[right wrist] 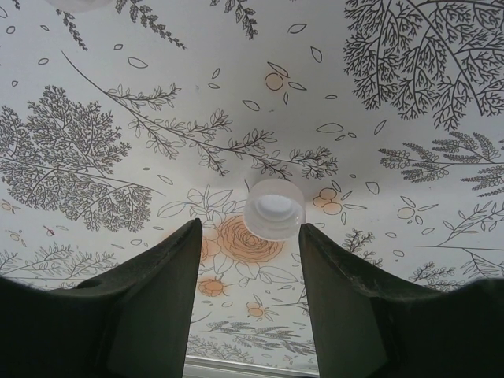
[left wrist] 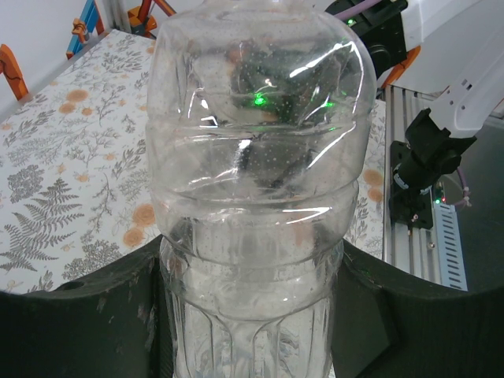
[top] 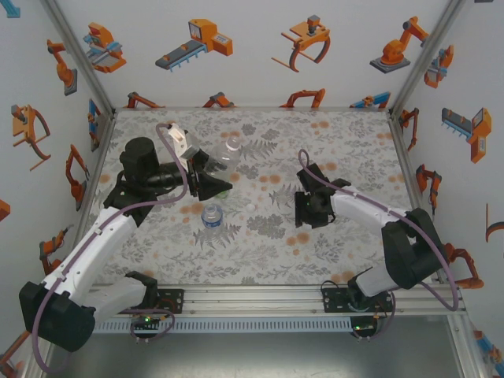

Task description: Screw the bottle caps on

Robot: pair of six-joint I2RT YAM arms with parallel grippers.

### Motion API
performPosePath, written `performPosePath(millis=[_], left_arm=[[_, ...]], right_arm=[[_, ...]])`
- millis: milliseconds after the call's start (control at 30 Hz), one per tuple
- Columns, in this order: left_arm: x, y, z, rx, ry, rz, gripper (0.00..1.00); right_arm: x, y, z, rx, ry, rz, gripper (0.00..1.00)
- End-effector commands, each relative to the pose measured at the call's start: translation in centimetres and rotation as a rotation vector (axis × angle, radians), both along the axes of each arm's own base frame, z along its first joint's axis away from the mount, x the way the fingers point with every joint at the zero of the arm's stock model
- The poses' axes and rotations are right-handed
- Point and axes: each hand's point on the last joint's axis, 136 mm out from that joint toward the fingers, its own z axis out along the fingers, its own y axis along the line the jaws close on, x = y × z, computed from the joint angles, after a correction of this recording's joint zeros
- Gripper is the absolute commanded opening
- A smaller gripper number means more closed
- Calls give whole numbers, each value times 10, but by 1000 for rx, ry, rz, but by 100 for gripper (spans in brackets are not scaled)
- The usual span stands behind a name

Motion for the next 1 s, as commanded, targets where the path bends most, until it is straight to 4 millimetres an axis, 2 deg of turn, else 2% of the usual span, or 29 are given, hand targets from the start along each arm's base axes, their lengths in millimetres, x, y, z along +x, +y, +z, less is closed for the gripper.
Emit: performPosePath(millis=[0,667,967], left_arm=[[-6,-1,6,-18,-19,-22,0],[-5,-1,3,-11,-12,-18,0],[-5,-1,3,-11,-11,-19,0]], right_arm=[[-1,-6,-6,-27,10,1,50],[-3,-7,-15,-39,22,-3,46],[-5,-9,-23,-43,34,-7,41]])
